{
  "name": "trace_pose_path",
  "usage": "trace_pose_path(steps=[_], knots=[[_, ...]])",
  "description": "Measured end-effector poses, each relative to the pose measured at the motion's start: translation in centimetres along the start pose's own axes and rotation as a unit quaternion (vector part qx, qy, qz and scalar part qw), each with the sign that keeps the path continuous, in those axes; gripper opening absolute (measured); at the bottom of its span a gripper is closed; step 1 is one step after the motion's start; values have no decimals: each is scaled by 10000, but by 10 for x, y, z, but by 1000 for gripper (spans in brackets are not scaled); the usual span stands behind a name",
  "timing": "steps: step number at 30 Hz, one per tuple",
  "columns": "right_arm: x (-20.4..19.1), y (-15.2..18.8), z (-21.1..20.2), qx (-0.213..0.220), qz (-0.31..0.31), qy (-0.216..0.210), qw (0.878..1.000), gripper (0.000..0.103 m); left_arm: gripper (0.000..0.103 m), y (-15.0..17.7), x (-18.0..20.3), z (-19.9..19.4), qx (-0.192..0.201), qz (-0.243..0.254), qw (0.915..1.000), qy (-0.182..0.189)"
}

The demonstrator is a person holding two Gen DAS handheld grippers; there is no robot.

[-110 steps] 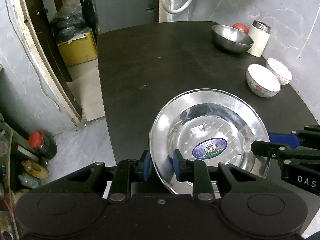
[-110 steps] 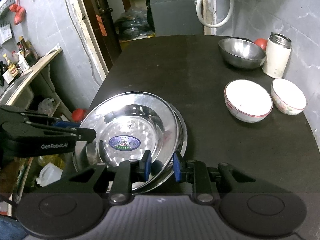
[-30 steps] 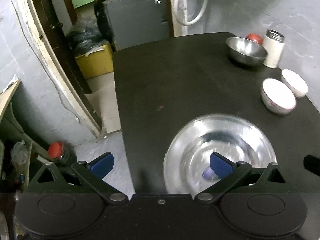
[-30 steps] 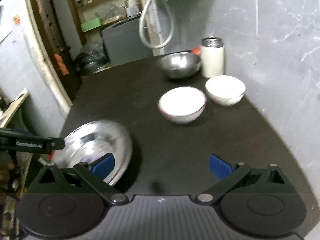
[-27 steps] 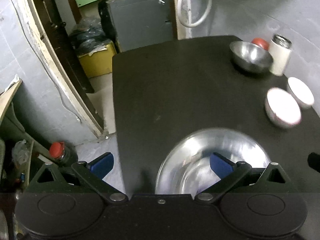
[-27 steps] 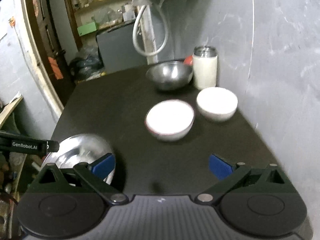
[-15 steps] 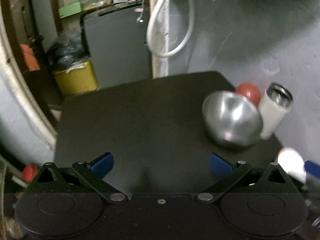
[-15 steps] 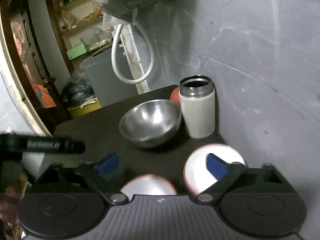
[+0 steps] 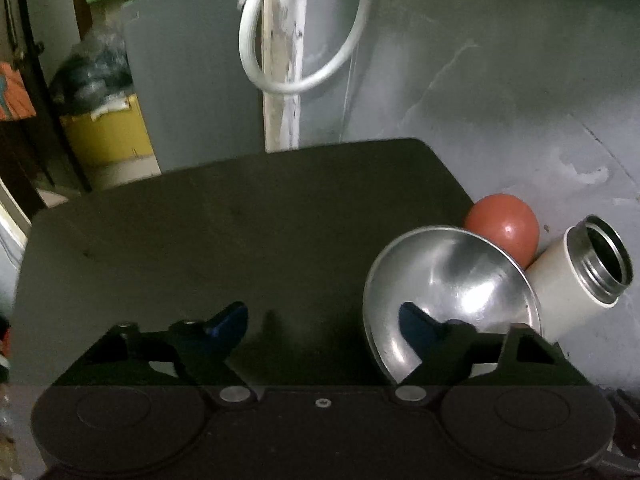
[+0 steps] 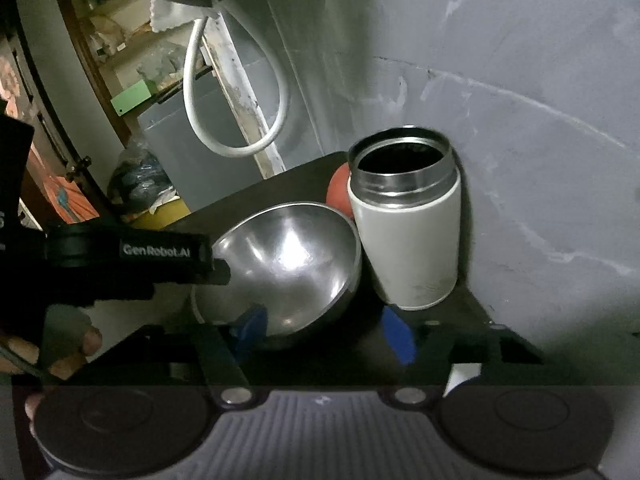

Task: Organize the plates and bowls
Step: 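Close the left gripper on the steel bowl rim while the right gripper closes beside it, then carry the steel bowl with both grippers and set it beside the plate stack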

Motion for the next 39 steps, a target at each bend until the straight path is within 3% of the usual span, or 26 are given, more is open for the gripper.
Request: trace_pose_path(steps=[3,5,9,13,20,26,39], knots=[[-2,-1,8,-69,-36,-28,10000,59,64,4,-1,6,-79,-157,9997,189],[-3,0,10,-97,-44,-43,9999,56,47,9,0,8,-122,-215,9992,300],[-6,0,13,-146,-84,-65,9998,49,33,11,3,11,-130,-285,9981,533],[-5,-3,15,-122,-101,-47,9999,45,13,11,8,9,-112,-292,9968,741],[-3,-3,11,-79,-109,-24,9999,33,12,16,9,3,-50,-196,9971,734],[-6,0,1,11,-151,-116,9998,31,12,23,6,-13,85,-160,9972,729],[-31,8,-80,377,-272,-266,9986,31,12,40,4,-101,630,-225,9931,966]])
Point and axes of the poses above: each gripper's, at about its wrist camera, not at the fingertips, and z roughly the way its jaws point, x to its right, y to its underside, the point moved 8 cm from there along z, roughly the way its jaws point, and after that the axes turned 8 degrees about z, right-handed, at the moved point
